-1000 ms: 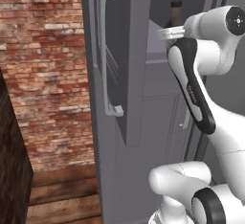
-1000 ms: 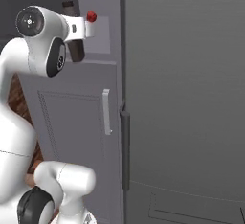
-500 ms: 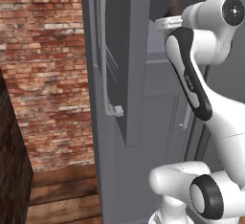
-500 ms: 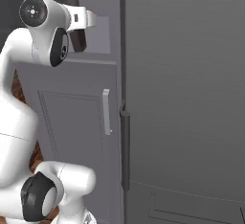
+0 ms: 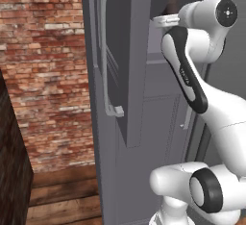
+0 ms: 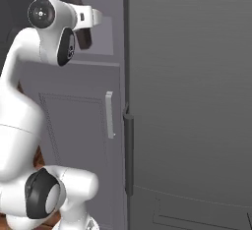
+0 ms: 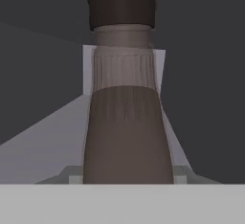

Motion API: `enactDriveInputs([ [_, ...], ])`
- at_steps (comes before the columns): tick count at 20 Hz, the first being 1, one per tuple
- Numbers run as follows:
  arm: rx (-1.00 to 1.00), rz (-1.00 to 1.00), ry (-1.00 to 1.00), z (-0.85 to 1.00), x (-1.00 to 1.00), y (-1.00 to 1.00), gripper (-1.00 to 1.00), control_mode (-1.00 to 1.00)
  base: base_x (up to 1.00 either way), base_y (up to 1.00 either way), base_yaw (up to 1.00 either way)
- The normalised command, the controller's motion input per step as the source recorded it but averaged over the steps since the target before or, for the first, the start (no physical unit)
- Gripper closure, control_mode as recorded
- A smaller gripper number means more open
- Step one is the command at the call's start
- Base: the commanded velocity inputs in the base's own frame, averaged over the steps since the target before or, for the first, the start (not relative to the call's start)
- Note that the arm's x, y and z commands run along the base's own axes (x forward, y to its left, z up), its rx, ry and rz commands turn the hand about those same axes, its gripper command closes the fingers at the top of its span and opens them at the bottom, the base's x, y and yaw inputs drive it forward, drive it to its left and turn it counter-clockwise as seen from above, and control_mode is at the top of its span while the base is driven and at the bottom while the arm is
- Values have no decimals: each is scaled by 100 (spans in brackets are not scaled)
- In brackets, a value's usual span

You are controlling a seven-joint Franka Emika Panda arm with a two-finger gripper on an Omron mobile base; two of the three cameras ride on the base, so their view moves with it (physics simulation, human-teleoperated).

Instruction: Pick the ketchup and syrup bottle from the counter and place them in the cabinet.

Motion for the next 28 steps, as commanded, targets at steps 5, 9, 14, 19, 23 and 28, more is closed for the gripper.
enactDriveInputs([
  [5,1,0,0,-16,31,0,100,-100,0,0,0],
  [9,2,0,0,-28,28,0,100,-100,0,0,0],
  [14,2,0,0,-29,24,0,100,-100,0,0,0],
  [19,1,0,0,-27,23,0,100,-100,0,0,0],
  [23,1,0,0,-29,28,0,100,-100,0,0,0],
  [28,1,0,0,-28,38,0,100,-100,0,0,0],
])
